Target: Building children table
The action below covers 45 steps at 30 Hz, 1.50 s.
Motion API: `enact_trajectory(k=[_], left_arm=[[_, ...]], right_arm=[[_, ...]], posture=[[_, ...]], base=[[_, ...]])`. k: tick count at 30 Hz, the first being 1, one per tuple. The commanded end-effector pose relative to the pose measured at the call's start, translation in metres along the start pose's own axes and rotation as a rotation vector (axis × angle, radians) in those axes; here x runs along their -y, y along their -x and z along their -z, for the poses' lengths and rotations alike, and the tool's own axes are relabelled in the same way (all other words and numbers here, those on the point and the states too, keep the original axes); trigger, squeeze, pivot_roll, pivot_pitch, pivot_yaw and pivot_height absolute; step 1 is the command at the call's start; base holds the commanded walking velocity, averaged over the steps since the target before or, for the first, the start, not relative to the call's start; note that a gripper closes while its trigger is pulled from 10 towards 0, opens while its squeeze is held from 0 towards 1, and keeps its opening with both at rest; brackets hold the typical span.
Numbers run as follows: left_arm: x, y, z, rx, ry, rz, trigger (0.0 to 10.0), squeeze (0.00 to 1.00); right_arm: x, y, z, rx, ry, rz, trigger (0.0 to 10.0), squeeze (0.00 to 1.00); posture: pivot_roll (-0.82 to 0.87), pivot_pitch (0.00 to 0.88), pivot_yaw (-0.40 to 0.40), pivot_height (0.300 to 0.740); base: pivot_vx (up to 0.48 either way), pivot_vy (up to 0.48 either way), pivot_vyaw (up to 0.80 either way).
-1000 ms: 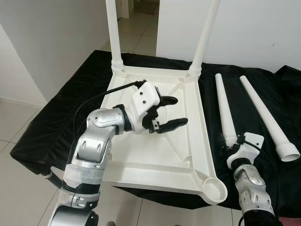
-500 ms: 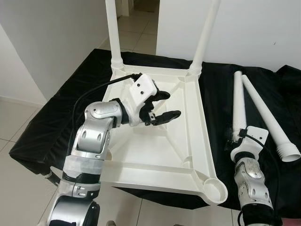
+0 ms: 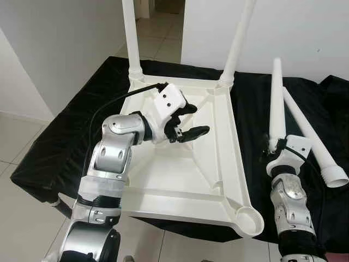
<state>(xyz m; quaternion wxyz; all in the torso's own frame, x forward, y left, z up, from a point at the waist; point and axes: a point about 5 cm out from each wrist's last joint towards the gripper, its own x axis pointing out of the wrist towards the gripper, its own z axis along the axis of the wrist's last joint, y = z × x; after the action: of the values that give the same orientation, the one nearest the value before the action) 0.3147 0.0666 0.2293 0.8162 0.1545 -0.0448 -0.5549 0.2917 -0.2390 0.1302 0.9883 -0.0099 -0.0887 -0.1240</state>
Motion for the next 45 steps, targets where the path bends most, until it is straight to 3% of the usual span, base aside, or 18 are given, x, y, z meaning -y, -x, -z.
enact_trajectory(k=[1, 5, 8, 10, 12, 24, 32, 35, 41, 45], left_arm=[[-0.025, 0.005, -0.003, 0.014, -0.008, -0.455, 10.0, 0.00], [-0.032, 0.005, -0.005, 0.021, -0.045, -0.504, 10.0, 0.00], [-0.033, 0.005, -0.005, 0.021, -0.054, -0.513, 10.0, 0.00], [-0.037, 0.007, -0.008, 0.028, -0.074, -0.530, 10.0, 0.00], [-0.037, 0.007, -0.008, 0.028, -0.074, -0.530, 10.0, 0.00], [-0.055, 0.012, -0.020, 0.083, -0.097, -0.553, 10.0, 0.00], [-0.059, 0.012, -0.028, 0.148, 0.003, -0.471, 10.0, 0.00], [-0.060, 0.013, -0.034, 0.210, 0.083, -0.383, 10.0, 0.00], [-0.060, 0.013, -0.036, 0.238, 0.153, -0.284, 10.0, 0.00], [-0.058, 0.011, -0.041, 0.295, 0.272, -0.157, 10.0, 0.00]], right_arm=[[-0.003, -0.004, -0.014, 0.078, -0.008, -0.014, 10.0, 0.00], [-0.007, -0.013, -0.038, 0.207, 0.004, -0.023, 10.0, 0.00], [-0.008, -0.015, -0.046, 0.244, 0.000, -0.023, 10.0, 0.00], [-0.015, -0.019, -0.065, 0.347, 0.014, -0.059, 10.0, 0.00], [-0.015, -0.019, -0.065, 0.347, 0.014, -0.059, 10.0, 0.00], [-0.036, -0.022, -0.127, 0.662, -0.027, -0.145, 10.0, 0.00], [-0.050, -0.016, -0.146, 0.767, -0.011, -0.216, 10.0, 0.00], [-0.055, -0.012, -0.144, 0.763, -0.001, -0.261, 10.0, 0.00], [-0.056, -0.009, -0.134, 0.719, 0.015, -0.306, 10.0, 0.00], [-0.059, -0.003, -0.123, 0.680, 0.036, -0.362, 10.0, 0.00]], posture=[[-0.09, 0.000, -0.025, 0.740], [-0.09, 0.000, -0.028, 0.740], [-0.09, 0.000, -0.029, 0.740], [-0.08, 0.000, -0.030, 0.740], [-0.08, 0.000, -0.030, 0.740], [-0.07, 0.000, -0.017, 0.740], [-0.07, 0.000, -0.013, 0.740], [-0.06, 0.000, -0.018, 0.740], [-0.06, 0.000, -0.018, 0.740], [-0.06, 0.000, -0.013, 0.740]], base=[[0.000, 0.000, 0.00], [0.000, 0.000, 0.00], [0.000, 0.000, 0.00], [0.000, 0.000, 0.00], [0.000, 0.000, 0.00], [0.000, 0.000, 0.00], [0.000, 0.000, 0.00], [0.000, 0.000, 0.00], [0.000, 0.000, 0.00], [0.000, 0.000, 0.00]])
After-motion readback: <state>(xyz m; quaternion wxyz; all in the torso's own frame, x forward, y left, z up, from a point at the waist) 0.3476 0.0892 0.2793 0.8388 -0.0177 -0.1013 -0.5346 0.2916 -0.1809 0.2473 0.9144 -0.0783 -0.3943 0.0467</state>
